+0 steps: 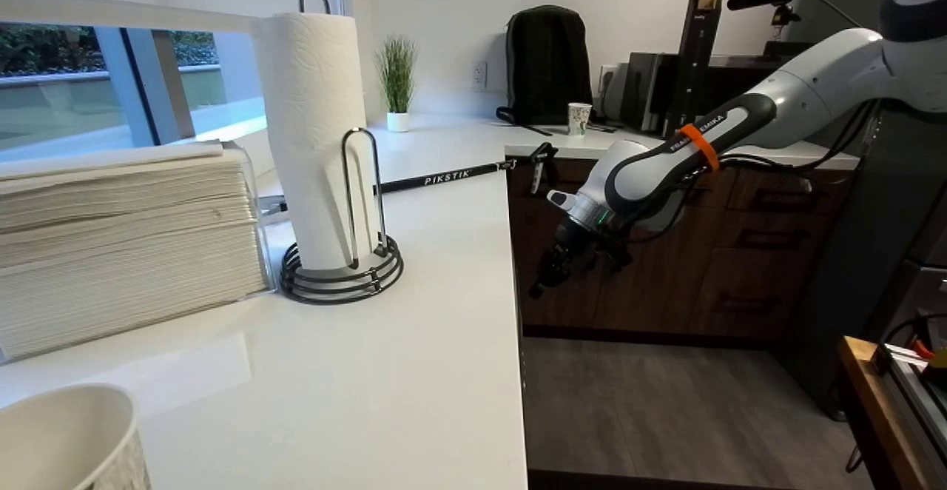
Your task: Slide the label on the dishwasher to the left
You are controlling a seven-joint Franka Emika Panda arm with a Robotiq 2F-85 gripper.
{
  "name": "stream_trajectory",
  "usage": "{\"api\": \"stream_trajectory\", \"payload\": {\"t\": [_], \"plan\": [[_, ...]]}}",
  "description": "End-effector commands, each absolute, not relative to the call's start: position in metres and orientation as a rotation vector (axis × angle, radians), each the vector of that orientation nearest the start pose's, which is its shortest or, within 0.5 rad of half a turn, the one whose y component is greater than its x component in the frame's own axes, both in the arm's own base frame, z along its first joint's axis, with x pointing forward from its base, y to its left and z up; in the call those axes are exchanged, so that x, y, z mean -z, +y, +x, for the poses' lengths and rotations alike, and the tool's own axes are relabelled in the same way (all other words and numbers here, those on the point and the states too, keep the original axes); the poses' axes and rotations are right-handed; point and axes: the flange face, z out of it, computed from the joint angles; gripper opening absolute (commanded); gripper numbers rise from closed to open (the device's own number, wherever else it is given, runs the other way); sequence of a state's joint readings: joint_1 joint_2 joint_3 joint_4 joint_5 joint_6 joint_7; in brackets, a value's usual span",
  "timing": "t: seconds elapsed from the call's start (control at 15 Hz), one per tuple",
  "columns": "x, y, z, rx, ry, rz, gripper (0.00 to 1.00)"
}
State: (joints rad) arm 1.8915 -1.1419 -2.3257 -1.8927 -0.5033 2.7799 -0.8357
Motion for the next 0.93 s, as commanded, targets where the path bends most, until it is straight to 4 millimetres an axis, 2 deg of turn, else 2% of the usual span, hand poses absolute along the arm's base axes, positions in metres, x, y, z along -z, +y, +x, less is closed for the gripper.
{"api": "stream_trajectory", "payload": {"t": [0.0,0.07,0.13,0.4,0.67,0.73,0.87], "plan": [[-0.106,-0.239,0.550,0.498,-0.643,-2.771,0.26],[-0.114,-0.237,0.548,0.471,-0.620,-2.802,0.26],[-0.126,-0.234,0.545,0.446,-0.576,-2.846,0.32],[-0.166,-0.211,0.542,0.375,-0.469,-2.980,0.62],[-0.215,-0.167,0.550,0.338,-0.328,-3.106,0.93],[-0.227,-0.157,0.551,0.337,-0.284,-3.129,0.99],[-0.252,-0.141,0.552,0.310,-0.178,-3.199,1.00]]}}
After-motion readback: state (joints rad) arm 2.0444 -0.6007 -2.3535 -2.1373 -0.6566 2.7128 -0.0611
